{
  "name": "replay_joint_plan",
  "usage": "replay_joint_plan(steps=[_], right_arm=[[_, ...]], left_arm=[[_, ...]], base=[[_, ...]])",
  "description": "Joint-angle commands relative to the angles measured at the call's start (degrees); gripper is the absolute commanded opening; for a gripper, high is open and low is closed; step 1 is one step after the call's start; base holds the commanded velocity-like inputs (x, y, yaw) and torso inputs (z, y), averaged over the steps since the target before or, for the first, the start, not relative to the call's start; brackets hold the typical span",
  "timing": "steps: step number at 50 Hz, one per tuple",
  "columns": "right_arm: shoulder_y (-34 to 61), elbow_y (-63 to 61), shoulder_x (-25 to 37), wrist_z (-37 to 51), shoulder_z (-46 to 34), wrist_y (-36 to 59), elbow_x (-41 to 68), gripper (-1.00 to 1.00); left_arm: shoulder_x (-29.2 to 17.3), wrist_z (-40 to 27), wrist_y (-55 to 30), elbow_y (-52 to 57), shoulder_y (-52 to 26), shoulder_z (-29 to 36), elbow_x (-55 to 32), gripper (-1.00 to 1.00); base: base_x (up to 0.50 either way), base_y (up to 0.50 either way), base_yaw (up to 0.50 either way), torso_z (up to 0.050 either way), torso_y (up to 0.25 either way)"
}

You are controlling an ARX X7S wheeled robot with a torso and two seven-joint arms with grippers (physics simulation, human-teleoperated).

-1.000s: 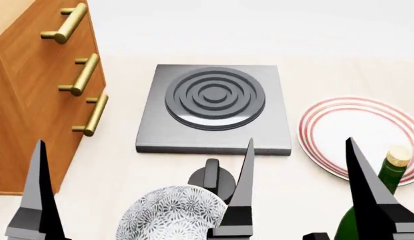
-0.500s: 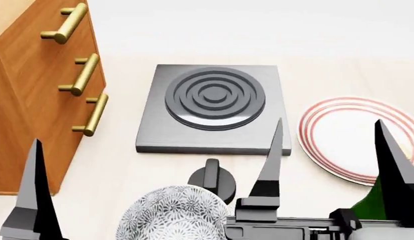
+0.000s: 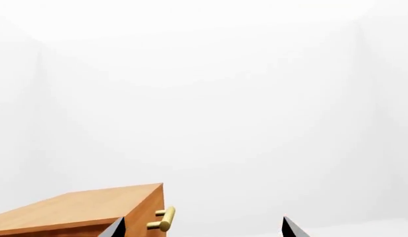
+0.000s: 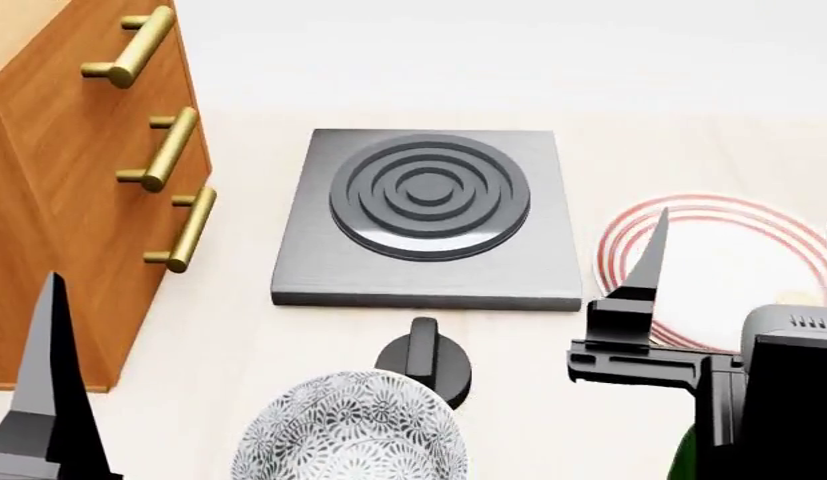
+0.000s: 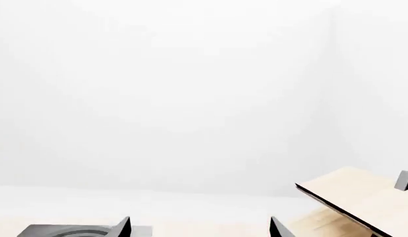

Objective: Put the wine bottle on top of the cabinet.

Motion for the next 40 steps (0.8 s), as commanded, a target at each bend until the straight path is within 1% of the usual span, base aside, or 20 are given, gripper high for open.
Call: replay_joint_plan(steps=[1,9,23,40], right_arm=[[0.2,5.4,0.5,-0.7,2.1,-1.2,0.2,1.00],[-2.5,6.1,0.2,-0.8,3.2,-3.0,0.3,1.00],[-6.1,8.1,-1.3,-1.1,2.9,-6.6,-1.1,1.00],[-6.1,12.8,-1.9,-2.1,2.5,-8.9,-2.1,1.00]], left_arm=[[-0.7,-0.8,0.9,-0.3,-0.4,0.9,-0.1,1.00],[-0.7,-1.1,0.9,-0.5,-0.8,1.5,-0.2,1.00],[-0.8,-1.3,1.4,-0.9,-1.4,2.2,-0.6,1.00],[-1.1,-1.6,2.0,-1.3,-1.6,2.9,-0.6,1.00]], base=[[0.00,0.00,0.00,0.000,0.000],[0.00,0.00,0.00,0.000,0.000],[0.00,0.00,0.00,0.000,0.000],[0.00,0.00,0.00,0.000,0.000]])
